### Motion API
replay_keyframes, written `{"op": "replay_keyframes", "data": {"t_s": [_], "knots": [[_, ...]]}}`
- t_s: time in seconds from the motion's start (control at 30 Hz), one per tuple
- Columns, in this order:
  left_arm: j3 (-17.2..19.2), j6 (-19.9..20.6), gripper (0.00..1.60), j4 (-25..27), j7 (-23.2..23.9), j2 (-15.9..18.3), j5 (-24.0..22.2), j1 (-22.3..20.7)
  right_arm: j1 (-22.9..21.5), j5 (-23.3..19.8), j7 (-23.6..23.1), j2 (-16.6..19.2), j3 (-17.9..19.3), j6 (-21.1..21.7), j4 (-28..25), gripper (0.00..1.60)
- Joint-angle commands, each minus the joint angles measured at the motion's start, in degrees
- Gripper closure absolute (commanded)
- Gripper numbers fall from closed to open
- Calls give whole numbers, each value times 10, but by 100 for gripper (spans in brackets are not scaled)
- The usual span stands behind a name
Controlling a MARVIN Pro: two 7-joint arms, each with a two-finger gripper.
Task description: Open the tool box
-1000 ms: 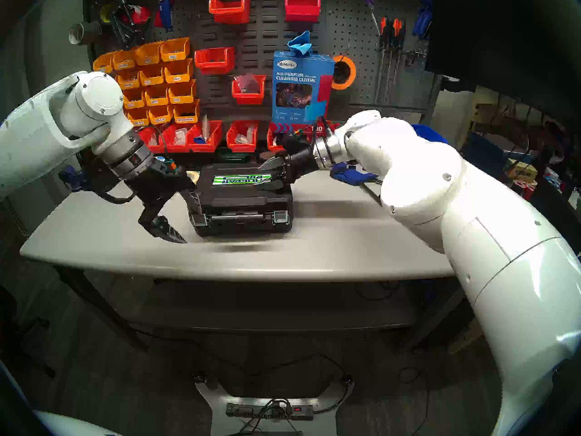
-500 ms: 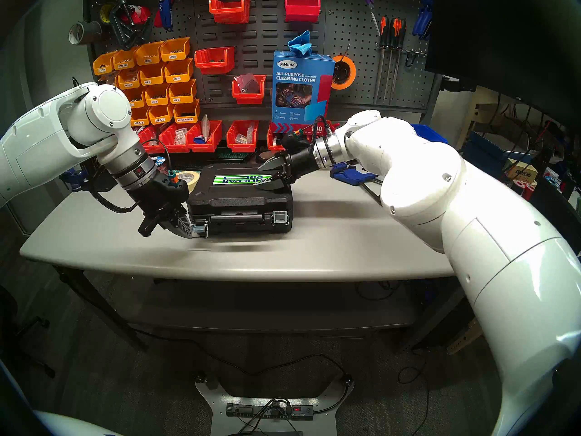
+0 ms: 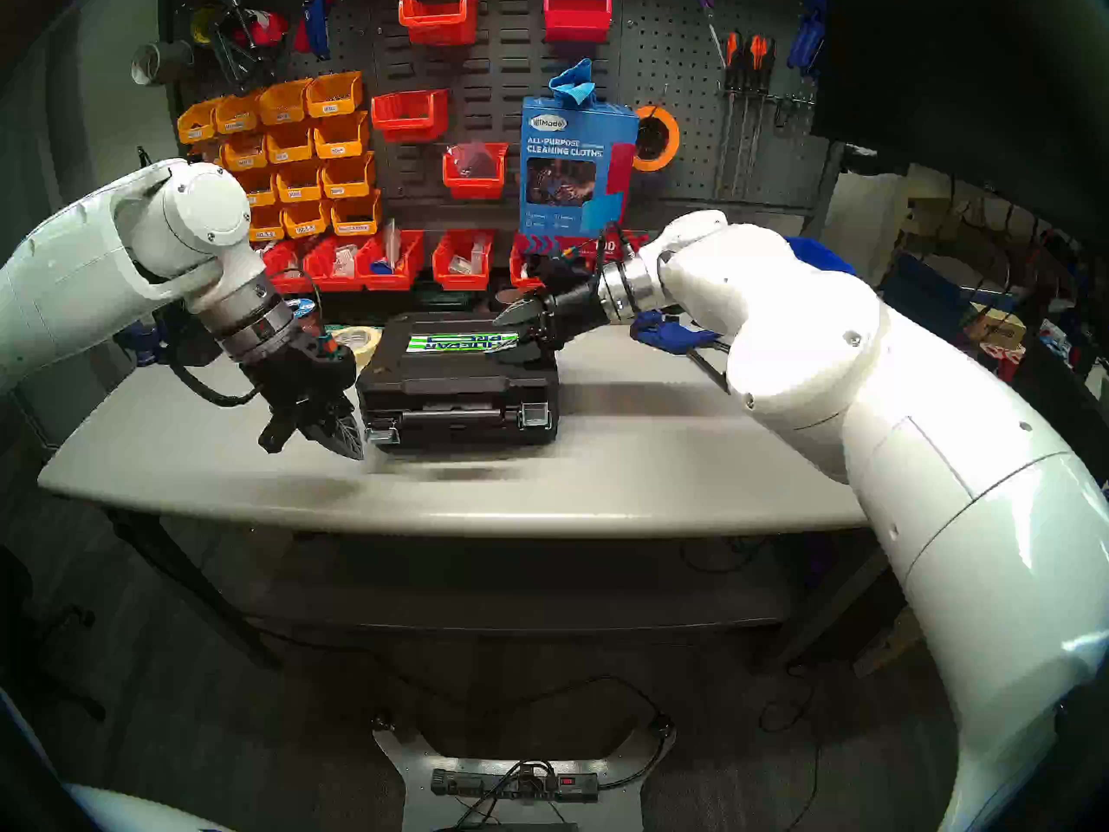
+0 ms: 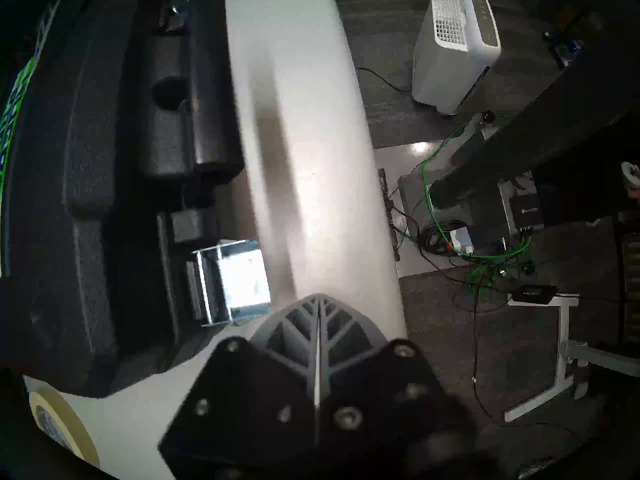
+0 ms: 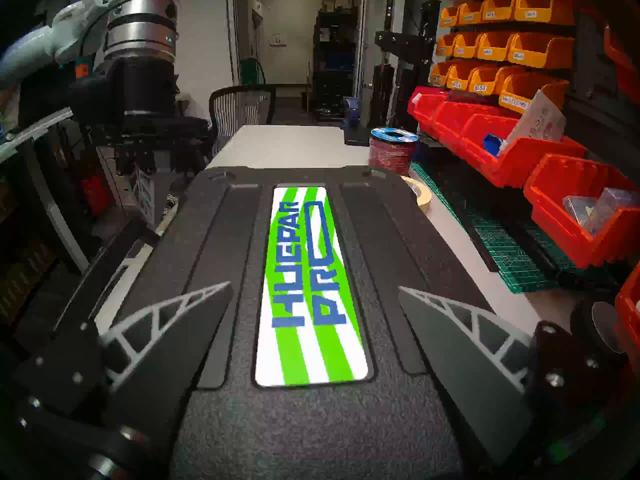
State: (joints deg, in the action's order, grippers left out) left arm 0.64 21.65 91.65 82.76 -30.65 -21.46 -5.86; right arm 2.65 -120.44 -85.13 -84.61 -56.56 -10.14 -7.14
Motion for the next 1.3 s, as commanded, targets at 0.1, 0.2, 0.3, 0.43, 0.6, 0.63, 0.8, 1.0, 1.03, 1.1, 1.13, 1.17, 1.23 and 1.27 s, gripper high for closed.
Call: {"op": "replay_keyframes", "data": {"t_s": [0.1, 0.2, 0.3, 0.43, 0.6, 0.63, 0.8, 1.0, 1.03, 1.1, 1.13, 1.17, 1.23, 1.27], "knots": [[49, -20, 160, -42, -3, -5, -27, -34, 5, 6, 1, 4, -7, -1, -1, 0], [59, -28, 160, -62, -7, -7, -34, -34, 5, 5, 1, 3, -8, -1, -1, 0], [70, -36, 160, -82, -15, -11, -45, -33, 5, 5, 1, 3, -8, -1, -1, 0], [81, -40, 160, -114, -40, -22, -54, -27, 5, 4, 1, 3, -9, -1, -1, 0], [98, -42, 160, -165, -80, -42, -88, -9, 5, 3, 1, 3, -10, -1, -1, 0], [101, -43, 160, -176, -87, -47, -95, -6, 5, 3, 1, 3, -10, -1, -1, 0], [114, -57, 160, -227, -106, -70, -140, 16, 5, 2, 1, 3, -11, -1, -1, 0], [121, -76, 160, -267, -73, -88, -196, 38, 5, 1, 1, 3, -12, -1, -2, 0], [120, -84, 143, -271, -67, -91, -200, 41, 5, 1, 1, 3, -12, -1, -1, 0], [120, -86, 91, -275, -64, -93, -204, 44, 5, 1, 1, 3, -12, -1, -1, 0], [120, -89, 60, -282, -57, -96, -213, 49, 5, 0, 1, 3, -12, -1, -1, 0], [120, -90, 0, -285, -56, -97, -216, 51, 5, 0, 1, 3, -12, -1, -1, 0], [124, -103, 0, -303, -49, -105, -233, 62, 5, 0, 1, 3, -13, -1, -1, 0], [124, -103, 0, -303, -49, -105, -233, 62, 5, 0, 1, 3, -13, -1, -1, 0]]}}
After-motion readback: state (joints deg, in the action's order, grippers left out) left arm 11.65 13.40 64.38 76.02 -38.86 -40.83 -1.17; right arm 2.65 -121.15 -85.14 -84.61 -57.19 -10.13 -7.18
